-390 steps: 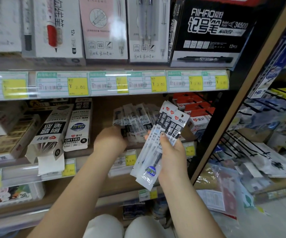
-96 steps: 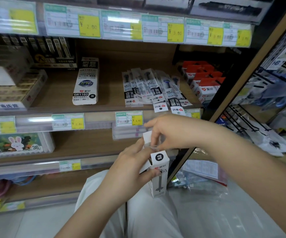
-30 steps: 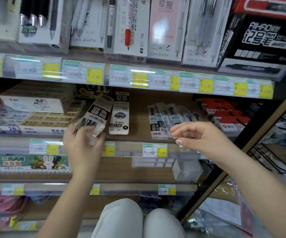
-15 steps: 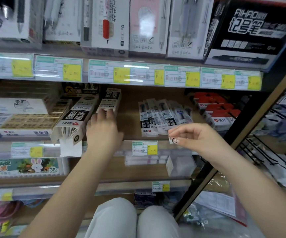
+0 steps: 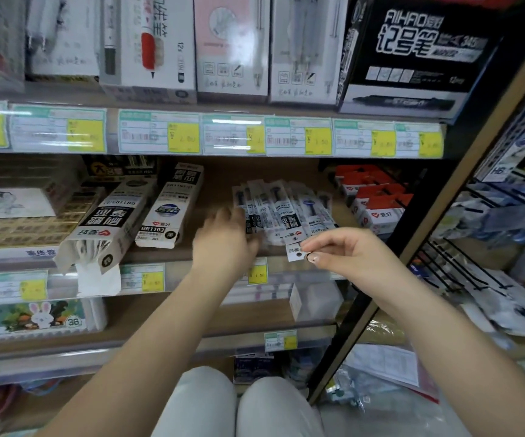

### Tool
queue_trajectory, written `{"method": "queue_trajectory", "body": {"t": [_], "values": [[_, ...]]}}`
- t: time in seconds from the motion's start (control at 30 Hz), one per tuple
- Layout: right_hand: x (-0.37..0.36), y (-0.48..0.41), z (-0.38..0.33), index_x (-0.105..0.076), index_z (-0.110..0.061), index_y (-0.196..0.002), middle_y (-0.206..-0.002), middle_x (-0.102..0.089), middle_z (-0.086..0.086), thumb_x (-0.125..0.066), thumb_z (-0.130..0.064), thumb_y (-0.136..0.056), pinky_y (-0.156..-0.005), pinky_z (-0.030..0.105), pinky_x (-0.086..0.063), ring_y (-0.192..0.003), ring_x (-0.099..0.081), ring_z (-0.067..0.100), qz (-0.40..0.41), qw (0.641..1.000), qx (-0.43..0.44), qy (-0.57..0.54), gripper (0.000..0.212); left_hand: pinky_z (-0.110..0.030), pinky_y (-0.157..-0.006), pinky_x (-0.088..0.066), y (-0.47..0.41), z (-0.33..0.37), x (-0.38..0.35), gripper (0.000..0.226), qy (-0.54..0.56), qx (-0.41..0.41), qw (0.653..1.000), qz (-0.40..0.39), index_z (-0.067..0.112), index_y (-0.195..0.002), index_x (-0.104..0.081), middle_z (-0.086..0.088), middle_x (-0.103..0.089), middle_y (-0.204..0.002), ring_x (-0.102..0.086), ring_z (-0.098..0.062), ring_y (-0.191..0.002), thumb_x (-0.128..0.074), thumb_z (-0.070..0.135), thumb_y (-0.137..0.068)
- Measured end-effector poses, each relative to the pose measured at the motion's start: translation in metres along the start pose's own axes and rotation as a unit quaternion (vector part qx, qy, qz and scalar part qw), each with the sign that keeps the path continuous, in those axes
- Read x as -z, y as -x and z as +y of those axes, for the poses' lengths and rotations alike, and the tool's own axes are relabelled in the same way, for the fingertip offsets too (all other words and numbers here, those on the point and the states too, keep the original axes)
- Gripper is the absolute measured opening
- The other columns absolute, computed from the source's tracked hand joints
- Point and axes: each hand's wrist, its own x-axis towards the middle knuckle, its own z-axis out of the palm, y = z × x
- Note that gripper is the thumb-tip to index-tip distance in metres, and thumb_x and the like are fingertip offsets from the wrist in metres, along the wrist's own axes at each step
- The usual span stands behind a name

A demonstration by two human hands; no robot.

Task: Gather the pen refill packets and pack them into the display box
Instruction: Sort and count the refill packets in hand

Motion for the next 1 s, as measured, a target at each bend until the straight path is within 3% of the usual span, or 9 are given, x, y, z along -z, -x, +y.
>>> {"method": "queue_trajectory", "body": {"t": [0.13, 0.27, 0.3, 0.4, 0.5, 0.6, 0.73, 0.87, 1.0], "values": [[0.002, -0.002, 0.001, -0.071, -0.027, -0.079, -0.096, -0.071, -0.009, -0.069, -0.006, -0.081, -0.085, 0.021, -0.051, -0.092, -0.065, 0.001, -0.002, 1.0, 0.002, 0.009, 0.021, -0.04, -0.094, -0.041, -0.027, 0.024, 0.001, 0.08, 0.043, 0.084, 0.99, -0.106, 0.009, -0.14, -0.032, -0.017, -0.042, -0.137, -0.044, -0.037, -0.124, -0.036, 0.068, -0.087], [0.007, -0.004, -0.001, -0.071, -0.02, -0.089, -0.098, -0.069, -0.009, -0.068, -0.011, -0.083, -0.079, 0.019, -0.051, -0.094, -0.064, 0.005, 0.02, 0.998, -0.006, 0.065, 0.012, -0.038, -0.097, -0.042, -0.05, 0.05, 0.002, 0.102, 0.009, 0.142, 0.973, -0.179, 0.016, -0.148, -0.021, -0.014, -0.031, -0.15, -0.039, -0.035, -0.132, -0.028, 0.086, -0.074], [0.008, -0.005, 0.002, -0.07, -0.02, -0.096, -0.103, -0.067, -0.008, -0.067, -0.016, -0.084, -0.086, 0.023, -0.048, -0.1, -0.061, 0.007, 0.049, 0.985, 0.001, 0.165, 0.013, -0.039, -0.097, -0.043, -0.055, 0.055, 0.001, 0.107, 0.002, 0.15, 0.97, -0.193, 0.018, -0.149, -0.019, -0.014, -0.03, -0.151, -0.04, -0.034, -0.131, -0.027, 0.089, -0.069], [0.008, -0.008, 0.014, -0.059, -0.021, -0.122, -0.128, -0.054, -0.001, -0.06, -0.028, -0.087, -0.112, 0.043, -0.022, -0.126, -0.039, 0.021, 0.134, 0.869, 0.06, 0.473, 0.036, -0.042, -0.096, -0.045, -0.06, 0.07, 0.002, 0.116, -0.016, 0.135, 0.968, -0.212, 0.02, -0.148, -0.021, -0.013, -0.038, -0.147, -0.046, -0.035, -0.125, -0.027, 0.095, -0.059], [0.007, -0.01, 0.017, -0.045, -0.018, -0.134, -0.139, -0.045, 0.003, -0.054, -0.028, -0.09, -0.114, 0.044, -0.015, -0.133, -0.029, 0.026, 0.123, 0.864, 0.056, 0.486, 0.046, -0.042, -0.099, -0.043, -0.06, 0.08, 0.0, 0.115, -0.044, 0.11, 0.967, -0.225, 0.02, -0.144, -0.029, -0.009, -0.043, -0.144, -0.045, -0.033, -0.127, -0.032, 0.095, -0.057], [0.008, -0.016, 0.019, -0.038, -0.018, -0.139, -0.134, -0.049, 0.006, -0.048, -0.032, -0.094, -0.106, 0.041, -0.031, -0.123, -0.043, 0.028, 0.092, 0.869, 0.043, 0.484, 0.048, -0.034, -0.093, -0.044, -0.061, 0.081, -0.002, 0.087, -0.065, 0.096, 0.97, -0.214, 0.019, -0.137, -0.041, -0.007, -0.048, -0.139, -0.044, -0.029, -0.128, -0.041, 0.079, -0.074], [0.003, -0.022, 0.025, -0.036, -0.018, -0.141, -0.141, -0.044, 0.008, -0.043, -0.052, -0.092, -0.103, 0.043, -0.038, -0.124, -0.044, 0.031, 0.024, 0.886, 0.002, 0.463, 0.06, -0.029, -0.072, -0.041, -0.064, 0.077, -0.003, 0.048, -0.08, 0.074, 0.979, -0.173, 0.017, -0.127, -0.051, -0.006, -0.057, -0.125, -0.054, -0.026, -0.116, -0.052, 0.045, -0.088], [-0.004, -0.027, 0.032, -0.034, -0.021, -0.142, -0.143, -0.041, 0.006, -0.047, -0.057, -0.087, -0.102, 0.043, -0.039, -0.127, -0.042, 0.03, -0.01, 0.876, -0.011, 0.482, 0.067, -0.028, -0.07, -0.045, -0.064, 0.077, 0.003, 0.034, -0.115, 0.038, 0.979, -0.162, 0.01, -0.125, -0.053, -0.008, -0.06, -0.118, -0.059, -0.024, -0.106, -0.05, 0.017, -0.092], [-0.005, -0.036, 0.039, -0.038, -0.021, -0.139, -0.138, -0.045, 0.004, -0.047, -0.05, -0.09, -0.094, 0.042, -0.042, -0.123, -0.045, 0.029, 0.007, 0.873, 0.006, 0.487, 0.057, -0.03, -0.074, -0.045, -0.065, 0.075, 0.005, 0.035, -0.138, 0.013, 0.979, -0.15, 0.007, -0.127, -0.053, -0.011, -0.057, -0.126, -0.057, -0.027, -0.114, -0.047, 0.004, -0.092]]}}
